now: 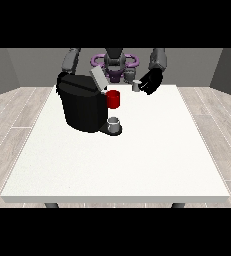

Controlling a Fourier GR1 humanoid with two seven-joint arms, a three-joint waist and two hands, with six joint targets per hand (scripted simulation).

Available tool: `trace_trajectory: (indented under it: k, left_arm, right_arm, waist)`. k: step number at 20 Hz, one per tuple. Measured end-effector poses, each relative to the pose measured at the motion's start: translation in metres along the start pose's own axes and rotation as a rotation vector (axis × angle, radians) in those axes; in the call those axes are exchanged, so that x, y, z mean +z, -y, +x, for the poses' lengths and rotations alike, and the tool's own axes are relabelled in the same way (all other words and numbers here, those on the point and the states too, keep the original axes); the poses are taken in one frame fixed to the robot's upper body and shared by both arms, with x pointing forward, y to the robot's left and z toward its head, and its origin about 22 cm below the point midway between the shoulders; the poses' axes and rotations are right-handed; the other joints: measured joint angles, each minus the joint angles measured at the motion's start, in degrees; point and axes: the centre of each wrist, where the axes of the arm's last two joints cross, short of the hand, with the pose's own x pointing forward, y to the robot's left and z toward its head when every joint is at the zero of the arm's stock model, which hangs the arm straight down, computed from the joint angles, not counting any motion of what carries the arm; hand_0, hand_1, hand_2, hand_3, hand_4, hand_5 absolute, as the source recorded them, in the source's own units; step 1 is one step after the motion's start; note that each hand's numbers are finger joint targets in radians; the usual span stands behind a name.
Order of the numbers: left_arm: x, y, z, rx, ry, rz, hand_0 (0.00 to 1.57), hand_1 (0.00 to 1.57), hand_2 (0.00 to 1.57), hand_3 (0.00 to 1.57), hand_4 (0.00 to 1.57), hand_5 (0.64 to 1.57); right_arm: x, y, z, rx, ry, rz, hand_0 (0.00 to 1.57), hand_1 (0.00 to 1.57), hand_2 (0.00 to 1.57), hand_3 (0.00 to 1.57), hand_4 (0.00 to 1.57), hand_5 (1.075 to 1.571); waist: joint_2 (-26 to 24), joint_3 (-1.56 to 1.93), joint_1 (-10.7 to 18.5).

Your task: Insert the coffee pod into the coffee machine and close the lid

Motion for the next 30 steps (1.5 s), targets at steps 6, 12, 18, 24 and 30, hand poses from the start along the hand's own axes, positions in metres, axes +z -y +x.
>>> trace_trajectory:
  k: [6,12,18,24,30]
  left_arm:
    - [-0.008,-0.018,0.019,0.025,0.012,-0.026,1.46,1.46,1.45,1.40,0.62,1.571]
    - [-0.023,-0.041,0.057,0.071,0.044,0.008,1.35,1.35,1.43,1.39,0.65,1.571]
    - [-0.029,-0.064,0.076,0.085,0.050,0.059,1.35,1.35,1.40,1.32,0.61,1.571]
    - [-0.029,-0.098,0.076,0.104,0.049,0.168,1.44,1.44,1.46,1.33,0.62,1.571]
    - [-0.031,-0.131,0.100,0.108,0.085,0.238,1.51,1.51,1.50,1.43,0.60,1.571]
  right_arm:
    - [0.004,-0.001,0.001,0.000,-0.004,0.015,0.00,0.00,0.00,0.00,0.31,1.571]
    - [0.005,0.008,-0.002,0.008,0.011,0.015,0.00,0.00,0.00,0.00,0.18,1.571]
    - [-0.005,0.009,0.009,-0.012,0.053,0.031,0.00,0.00,0.00,0.00,0.23,1.571]
    - [-0.020,0.005,0.034,-0.020,0.142,0.112,0.00,0.00,0.00,0.00,0.12,1.571]
    - [-0.031,-0.004,0.041,-0.029,0.209,0.180,0.00,0.00,0.00,0.00,0.16,1.571]
  waist:
    - [-1.7,-0.01,-1.2]
    - [-1.0,0.00,-1.9]
    - [1.4,0.01,-3.7]
    - [7.2,-0.01,-7.1]
    - [11.3,0.00,-7.5]
